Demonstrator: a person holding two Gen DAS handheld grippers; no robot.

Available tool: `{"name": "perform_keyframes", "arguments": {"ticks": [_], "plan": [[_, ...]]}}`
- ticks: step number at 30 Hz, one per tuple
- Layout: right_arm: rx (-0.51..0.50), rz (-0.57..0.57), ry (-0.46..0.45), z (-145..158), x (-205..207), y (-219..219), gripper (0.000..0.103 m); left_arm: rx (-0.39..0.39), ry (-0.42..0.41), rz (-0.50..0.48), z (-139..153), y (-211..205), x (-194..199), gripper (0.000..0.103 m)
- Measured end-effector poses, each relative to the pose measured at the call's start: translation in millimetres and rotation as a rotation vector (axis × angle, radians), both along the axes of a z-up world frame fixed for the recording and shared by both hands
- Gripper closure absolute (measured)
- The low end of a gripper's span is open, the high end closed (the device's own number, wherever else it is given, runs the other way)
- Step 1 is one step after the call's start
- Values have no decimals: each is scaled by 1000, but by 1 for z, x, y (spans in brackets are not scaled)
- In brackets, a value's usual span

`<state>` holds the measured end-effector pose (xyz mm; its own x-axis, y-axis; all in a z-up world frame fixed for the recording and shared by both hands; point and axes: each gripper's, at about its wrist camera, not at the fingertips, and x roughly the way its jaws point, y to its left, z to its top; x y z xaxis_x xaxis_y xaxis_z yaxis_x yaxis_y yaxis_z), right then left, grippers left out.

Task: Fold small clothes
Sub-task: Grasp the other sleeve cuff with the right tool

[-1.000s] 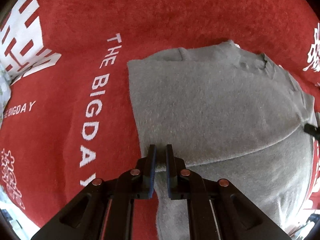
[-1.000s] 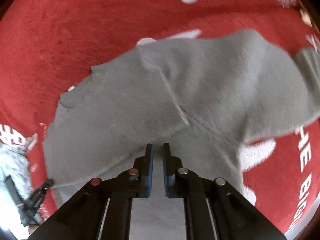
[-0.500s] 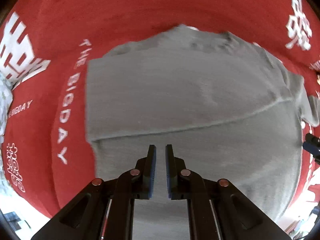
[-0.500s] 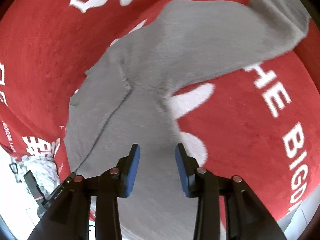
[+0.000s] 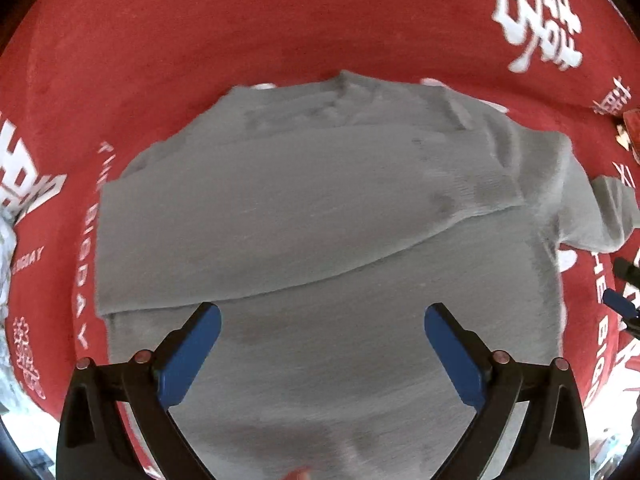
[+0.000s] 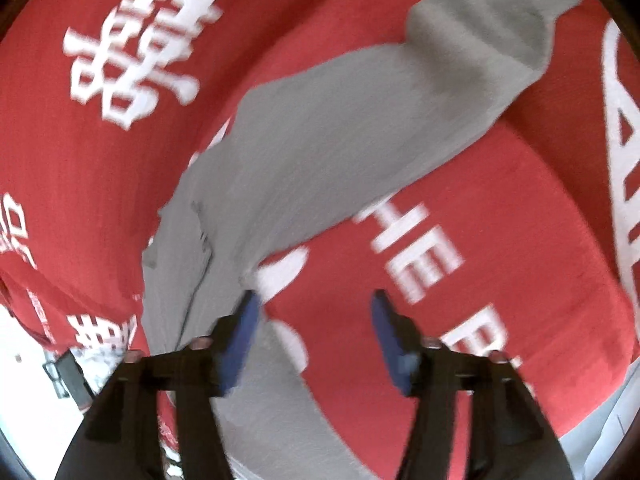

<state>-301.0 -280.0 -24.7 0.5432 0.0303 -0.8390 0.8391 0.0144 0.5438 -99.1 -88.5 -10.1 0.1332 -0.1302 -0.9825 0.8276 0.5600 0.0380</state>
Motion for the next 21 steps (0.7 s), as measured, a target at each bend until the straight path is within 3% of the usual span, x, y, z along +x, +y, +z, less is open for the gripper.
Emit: {"name": "perform_keyframes", "arguments": {"ticks": [4, 9, 13, 21], "plan": [[-5, -105, -19, -4, -34, -22, 23, 14, 14, -23, -8, -21, -18, 1], [-6, -266, -35, -16, -78, -48, 22, 27, 12, -50, -11, -40, -42, 1], [32, -406, -102, -32, -107, -63, 22, 41, 39, -58, -21, -54, -50, 1], [33, -485, -217, -51, -123, -100, 22, 19, 98, -40, -27, -74, -62, 1]]}}
